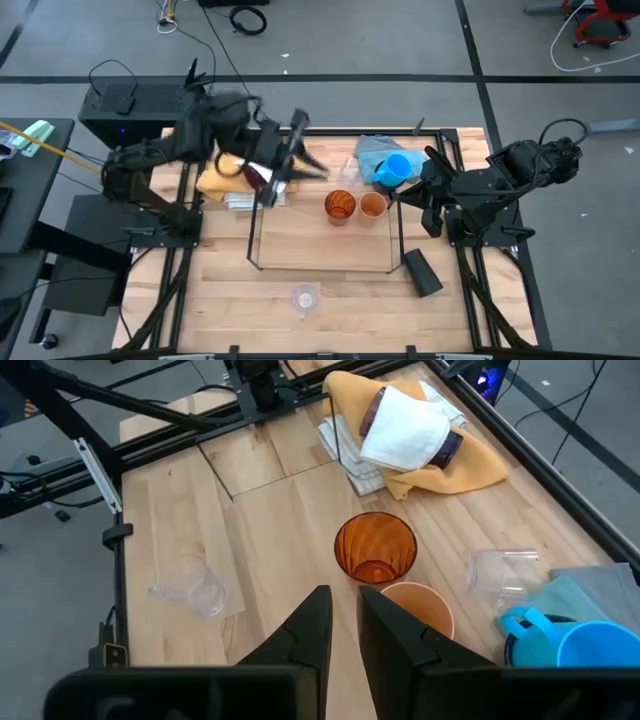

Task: Stack small to large cups/mugs on shelf
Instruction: Put the blue mug on the shelf

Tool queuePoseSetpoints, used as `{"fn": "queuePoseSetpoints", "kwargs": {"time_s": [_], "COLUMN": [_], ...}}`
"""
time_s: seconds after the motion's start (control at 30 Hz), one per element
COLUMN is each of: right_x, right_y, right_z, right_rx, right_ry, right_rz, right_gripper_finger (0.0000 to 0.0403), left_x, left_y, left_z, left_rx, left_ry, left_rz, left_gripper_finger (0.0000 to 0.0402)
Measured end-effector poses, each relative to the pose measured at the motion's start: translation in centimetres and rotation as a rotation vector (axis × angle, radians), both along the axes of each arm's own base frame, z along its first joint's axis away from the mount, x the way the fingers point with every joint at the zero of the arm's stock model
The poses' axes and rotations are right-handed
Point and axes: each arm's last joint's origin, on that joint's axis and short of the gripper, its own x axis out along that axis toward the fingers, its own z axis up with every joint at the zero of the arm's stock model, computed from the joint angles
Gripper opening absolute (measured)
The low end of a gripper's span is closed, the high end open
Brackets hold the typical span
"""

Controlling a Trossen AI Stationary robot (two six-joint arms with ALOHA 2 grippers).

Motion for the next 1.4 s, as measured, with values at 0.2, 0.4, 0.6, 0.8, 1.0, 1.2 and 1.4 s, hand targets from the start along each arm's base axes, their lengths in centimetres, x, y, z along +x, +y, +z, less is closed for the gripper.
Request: {"fn": "queuePoseSetpoints", "kwargs": {"time_s": [0.2,0.4,0.6,0.8,1.0,1.2,1.4], "right_x": [0.0,0.0,0.0,0.0,0.0,0.0,0.1], "right_y": [0.0,0.0,0.0,0.0,0.0,0.0,0.0], "right_z": [0.0,0.0,0.0,0.0,0.0,0.1,0.0], "right_rx": [-0.014,-0.016,-0.023,-0.034,-0.035,-0.022,0.003], "right_ry": [-0.004,-0.002,-0.001,0.001,0.0,-0.007,-0.012], "right_rz": [-0.005,-0.003,0.003,0.013,0.014,0.006,-0.015], "right_gripper_finger": [0.0057,0.0057,0.0057,0.0057,0.0057,0.0057,0.0057], "left_x": [1.2,1.2,-1.2,-4.9,-8.2,-10.3,-11.6], "left_y": [-1.9,-1.6,-0.7,-0.3,-0.5,-0.4,-0.5], "left_z": [-3.3,-8.2,-12.2,-15.8,-18.1,-19.9,-21.1], "left_rx": [-0.217,-0.328,-0.407,-0.503,-0.511,-0.515,-0.54], "left_ry": [-0.353,-0.159,-0.021,-0.069,-0.059,-0.038,-0.022], "left_rz": [-0.092,0.224,0.398,0.478,0.531,0.565,0.566], "left_gripper_finger": [0.0019,0.0006,0.003,0.0026,0.0006,0.0023,0.003]}}
